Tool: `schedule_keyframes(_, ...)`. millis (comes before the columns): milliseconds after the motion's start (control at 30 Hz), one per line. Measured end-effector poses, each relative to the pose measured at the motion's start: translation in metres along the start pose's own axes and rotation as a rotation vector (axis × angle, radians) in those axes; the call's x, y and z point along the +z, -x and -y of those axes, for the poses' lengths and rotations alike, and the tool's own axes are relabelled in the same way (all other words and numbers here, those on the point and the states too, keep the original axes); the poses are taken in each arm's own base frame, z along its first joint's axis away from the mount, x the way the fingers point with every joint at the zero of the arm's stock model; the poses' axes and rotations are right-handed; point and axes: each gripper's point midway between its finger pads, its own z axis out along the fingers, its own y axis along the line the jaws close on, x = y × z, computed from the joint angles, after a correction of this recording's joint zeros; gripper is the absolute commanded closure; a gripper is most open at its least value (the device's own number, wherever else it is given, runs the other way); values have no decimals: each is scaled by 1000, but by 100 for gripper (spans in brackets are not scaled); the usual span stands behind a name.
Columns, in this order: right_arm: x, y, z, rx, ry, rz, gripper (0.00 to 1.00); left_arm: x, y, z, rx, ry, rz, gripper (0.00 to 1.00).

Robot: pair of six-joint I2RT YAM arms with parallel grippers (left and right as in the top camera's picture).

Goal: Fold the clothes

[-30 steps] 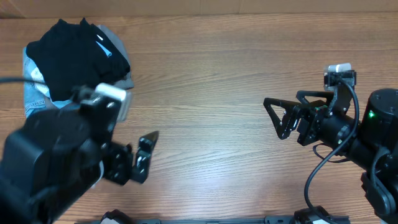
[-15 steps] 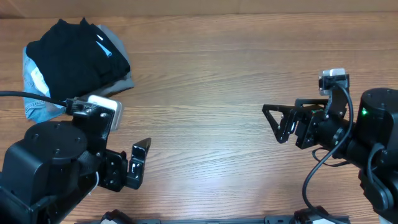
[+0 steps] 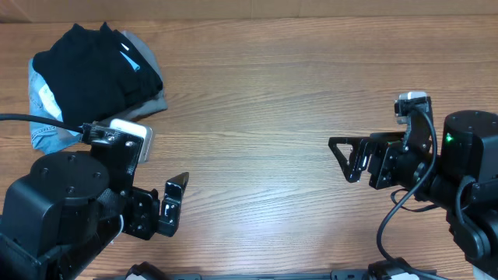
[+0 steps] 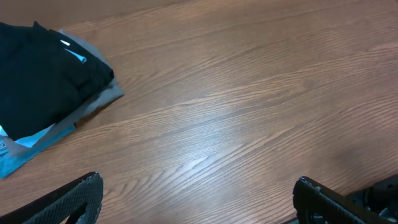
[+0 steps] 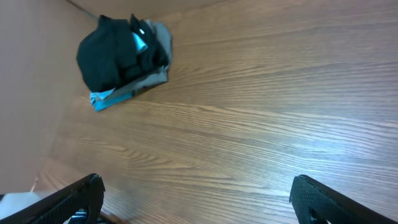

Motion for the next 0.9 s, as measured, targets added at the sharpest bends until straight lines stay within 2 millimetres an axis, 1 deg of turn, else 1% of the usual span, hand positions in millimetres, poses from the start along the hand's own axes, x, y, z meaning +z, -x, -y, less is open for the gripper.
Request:
schedule_keyframes(267, -3, 4, 10, -59, -64, 30, 0, 0, 0, 0, 0, 0, 0, 0)
schedule_keyframes(367, -10, 11, 15, -84, -104, 80, 0, 0, 0, 0, 0, 0, 0, 0)
schedule_keyframes(433, -16, 25, 16, -110, -130, 154, 0, 0, 0, 0, 0, 0, 0, 0)
schedule_keyframes(500, -25, 44, 15, -143, -147, 269, 0, 0, 0, 0, 0, 0, 0, 0)
schedule_keyframes(600, -38, 58, 13, -196, -149, 414, 0, 0, 0, 0, 0, 3, 0, 0)
schedule_keyframes(667, -40, 54, 16, -228, -154, 480, 0, 0, 0, -1, 0, 4, 0, 0)
schedule_keyframes(700, -41, 49, 19, -241, -155, 506, 0, 0, 0, -1, 0, 4, 0, 0)
schedule_keyframes(800, -34, 28, 32, -259, -166, 540, 0, 0, 0, -1, 0, 4, 0, 0)
schedule_keyframes(900, -20, 1, 48, -264, -179, 538, 0, 0, 0, -1, 0, 4, -1, 0)
